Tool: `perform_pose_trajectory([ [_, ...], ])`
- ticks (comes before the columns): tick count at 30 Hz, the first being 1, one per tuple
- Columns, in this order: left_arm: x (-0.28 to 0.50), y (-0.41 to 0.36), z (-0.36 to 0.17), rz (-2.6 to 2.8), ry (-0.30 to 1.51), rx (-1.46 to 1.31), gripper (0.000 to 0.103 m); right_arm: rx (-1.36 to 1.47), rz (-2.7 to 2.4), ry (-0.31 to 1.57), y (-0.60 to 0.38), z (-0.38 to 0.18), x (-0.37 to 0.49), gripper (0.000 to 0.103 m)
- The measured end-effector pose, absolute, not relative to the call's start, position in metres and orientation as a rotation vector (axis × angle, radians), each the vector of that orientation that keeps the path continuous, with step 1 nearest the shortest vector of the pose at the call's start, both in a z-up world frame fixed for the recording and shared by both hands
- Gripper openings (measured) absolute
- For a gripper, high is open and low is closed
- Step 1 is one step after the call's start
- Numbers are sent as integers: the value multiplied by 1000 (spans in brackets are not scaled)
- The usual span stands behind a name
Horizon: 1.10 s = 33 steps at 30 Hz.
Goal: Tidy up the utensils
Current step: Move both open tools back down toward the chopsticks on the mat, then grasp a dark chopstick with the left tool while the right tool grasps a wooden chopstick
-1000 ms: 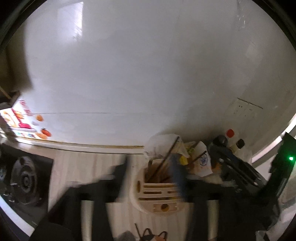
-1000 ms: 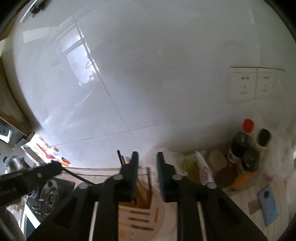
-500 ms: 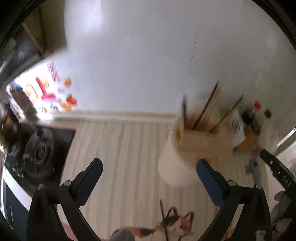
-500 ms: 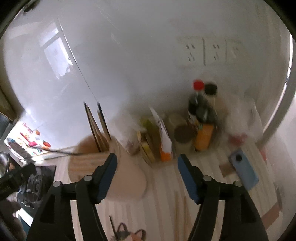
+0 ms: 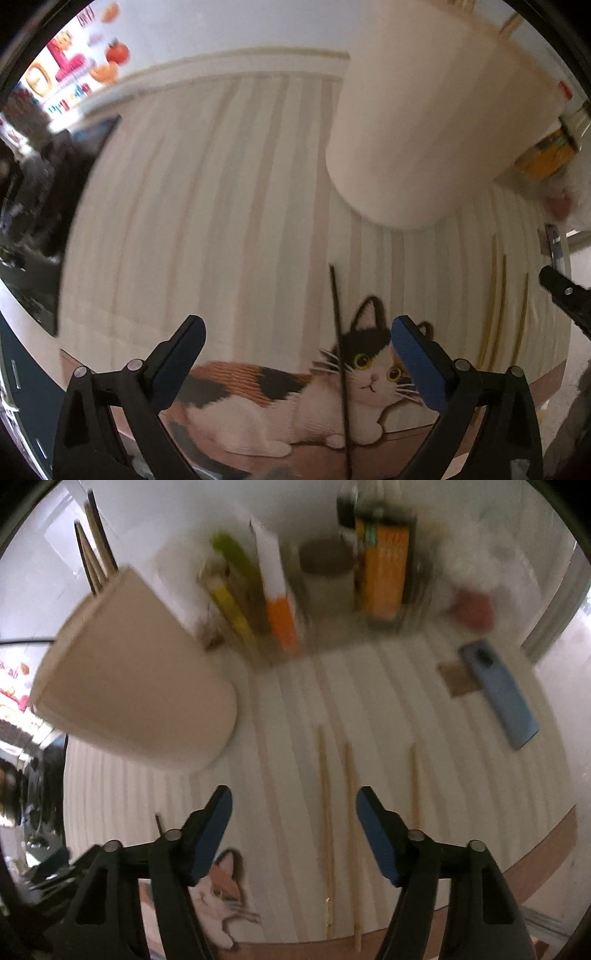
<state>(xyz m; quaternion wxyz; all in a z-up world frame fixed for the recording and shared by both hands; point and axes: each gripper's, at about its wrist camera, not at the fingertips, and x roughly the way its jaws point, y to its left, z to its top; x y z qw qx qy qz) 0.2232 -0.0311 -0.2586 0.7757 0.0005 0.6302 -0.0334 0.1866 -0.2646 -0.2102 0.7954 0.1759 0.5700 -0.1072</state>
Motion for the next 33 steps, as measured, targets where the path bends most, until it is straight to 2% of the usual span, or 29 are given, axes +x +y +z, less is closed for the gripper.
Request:
perform_pose_trajectory([
  [2,221,-40,-275,-84,1403,4,87,363,-196,1206,-257,-206,187,63],
  [3,221,-46,-284,-87,1430,11,74,347,-190,1200,-253,-204,188,63],
  [4,217,-51,-292,-93,1451,11,69,327,-186,1193,-248,-200,190,63],
  [5,215,-54,-298,-100,1465,9,69,312,-186,1189,-246,-199,192,63],
  [7,211,-63,-313,-116,1504,25,46,293,-192,1195,-243,-199,196,63],
  [8,210,-65,-318,-117,1520,32,41,289,-192,1202,-242,-200,198,63],
  [9,208,-67,-323,-118,1535,38,31,285,-196,1213,-242,-202,198,63],
  [11,203,-72,-322,-117,1518,73,24,278,-211,1240,-245,-208,198,63],
  [12,201,-74,-321,-115,1513,95,17,281,-220,1259,-248,-213,195,63],
  [13,201,-74,-320,-118,1513,90,4,284,-230,1273,-250,-216,194,63],
  [19,214,-57,-316,-124,1505,79,3,402,-292,1375,-281,-249,179,62],
  [26,224,-44,-310,-135,1509,71,3,339,-297,1466,-289,-286,189,47],
  [29,226,-40,-308,-135,1507,70,3,280,-290,1494,-280,-300,194,33],
  [31,220,-43,-307,-134,1507,66,3,188,-312,1475,-271,-300,197,16],
  [32,221,-42,-307,-135,1508,66,3,188,-300,1478,-268,-300,198,3],
  [33,226,-40,-308,-135,1509,66,3,184,-295,1486,-264,-301,199,1],
])
